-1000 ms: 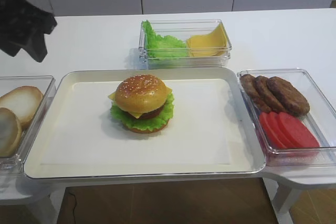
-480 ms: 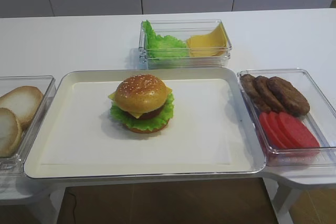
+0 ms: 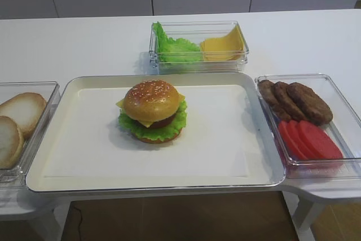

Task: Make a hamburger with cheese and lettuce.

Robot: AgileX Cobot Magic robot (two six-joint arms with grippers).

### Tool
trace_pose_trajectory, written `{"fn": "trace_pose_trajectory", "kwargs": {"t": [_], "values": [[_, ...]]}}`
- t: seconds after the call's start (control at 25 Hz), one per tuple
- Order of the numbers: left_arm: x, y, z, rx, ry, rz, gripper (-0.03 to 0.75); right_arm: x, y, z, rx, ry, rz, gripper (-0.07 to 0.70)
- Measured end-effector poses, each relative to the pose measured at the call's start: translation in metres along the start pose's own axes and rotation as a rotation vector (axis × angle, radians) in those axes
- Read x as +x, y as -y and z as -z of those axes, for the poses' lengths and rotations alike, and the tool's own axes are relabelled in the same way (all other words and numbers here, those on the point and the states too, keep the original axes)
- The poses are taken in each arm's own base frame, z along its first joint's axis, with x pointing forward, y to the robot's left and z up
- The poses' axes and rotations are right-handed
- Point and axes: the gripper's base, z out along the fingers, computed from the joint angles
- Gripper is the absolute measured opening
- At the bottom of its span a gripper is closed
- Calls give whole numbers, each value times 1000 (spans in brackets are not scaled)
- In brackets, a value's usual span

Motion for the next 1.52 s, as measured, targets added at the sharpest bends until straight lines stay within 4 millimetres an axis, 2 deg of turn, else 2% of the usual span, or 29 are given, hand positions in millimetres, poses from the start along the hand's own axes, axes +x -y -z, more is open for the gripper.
{"fn": "trace_pose_trajectory", "kwargs": {"t": [0.28, 0.52, 0.68, 1.08, 1.4, 1.52], "values": [[74, -2, 23, 0, 131, 33, 364, 0, 0, 0, 0, 0, 0, 245], [121, -4, 31, -17, 250, 43, 364, 0, 0, 0, 0, 0, 0, 245], [136, -5, 35, -18, 300, 54, 364, 0, 0, 0, 0, 0, 2, 245], [155, -5, 45, -15, 395, 63, 364, 0, 0, 0, 0, 0, 2, 245], [179, -4, 26, -14, 409, 64, 364, 0, 0, 0, 0, 0, 2, 245], [181, -4, 17, -16, 379, 63, 364, 0, 0, 0, 0, 0, 2, 245]]}}
